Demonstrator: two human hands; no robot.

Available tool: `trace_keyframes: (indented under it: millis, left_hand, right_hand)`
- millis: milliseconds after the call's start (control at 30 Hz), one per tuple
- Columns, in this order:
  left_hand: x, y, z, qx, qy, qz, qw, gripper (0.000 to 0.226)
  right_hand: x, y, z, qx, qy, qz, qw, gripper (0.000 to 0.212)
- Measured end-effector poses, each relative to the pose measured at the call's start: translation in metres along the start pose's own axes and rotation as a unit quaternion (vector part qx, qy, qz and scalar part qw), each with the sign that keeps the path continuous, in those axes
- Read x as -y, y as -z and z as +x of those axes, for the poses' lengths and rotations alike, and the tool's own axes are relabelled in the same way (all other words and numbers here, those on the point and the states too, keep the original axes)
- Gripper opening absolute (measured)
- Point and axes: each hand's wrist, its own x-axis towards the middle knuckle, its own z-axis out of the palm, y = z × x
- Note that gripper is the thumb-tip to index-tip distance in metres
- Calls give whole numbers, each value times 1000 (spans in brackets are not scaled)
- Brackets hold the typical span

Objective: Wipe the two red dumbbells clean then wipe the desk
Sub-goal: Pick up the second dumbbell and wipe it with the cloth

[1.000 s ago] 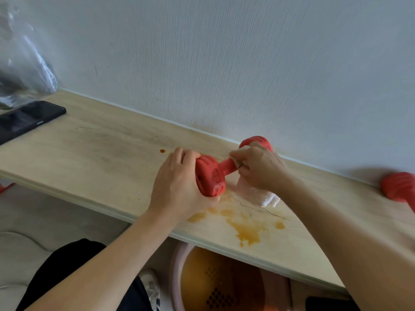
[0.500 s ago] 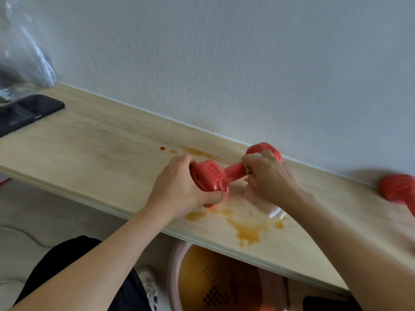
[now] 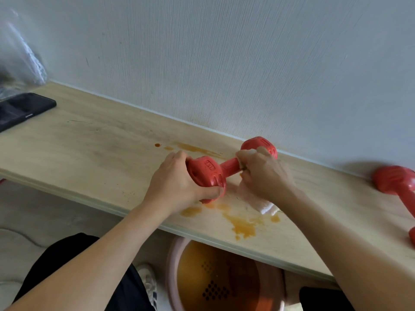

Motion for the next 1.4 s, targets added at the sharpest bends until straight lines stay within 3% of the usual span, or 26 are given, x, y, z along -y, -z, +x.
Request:
trace_keyframes:
  millis: [200,300,400,500,667,800,867,967,1100,1233,1400]
  left_hand:
    - [-2,1,-2,-6,4,1,1000,85]
    - [-3,-1,-2,0,5,-3,1000,83]
    - [-3,-3,0,5,9,-7,1000,82]
    - [-5,-4,1,5,19,8,1000,83]
    - [-10,-2,3,9,37,34,999,90]
    - [-16,0,-3,12,42,48,998,94]
    - [-19,-2,-6,14,35,73,997,93]
    - [-18,-3,-14,22,31,95,995,97]
    - [-21,2,-23,-13,-1,148,989,99]
    - [-45,13,-11,-59,-56,141,987,70]
    - [-86,4,27,24,-94,206,974,54]
  right_hand:
    - [15,2,-13,36,104,47,993,34]
    - [-7,-4,9,25,80,18,996,33]
    - [-15,-3,19,1,29,-47,998,17]
    - [-9,-4,11,-17,4,-20,1000,13]
    - [6,-5,-9,8,66,87,994,21]
    - [14,-1,-20,46,95,99,989,42]
    - [10,7,-27,65,94,91,989,34]
    - [6,22,-50,81,59,169,981,19]
    - [-8,46,-75,59,-12,239,969,20]
    - [-23,63,-71,39,-64,315,946,23]
    - [-46,59,-51,-26,-123,462,878,25]
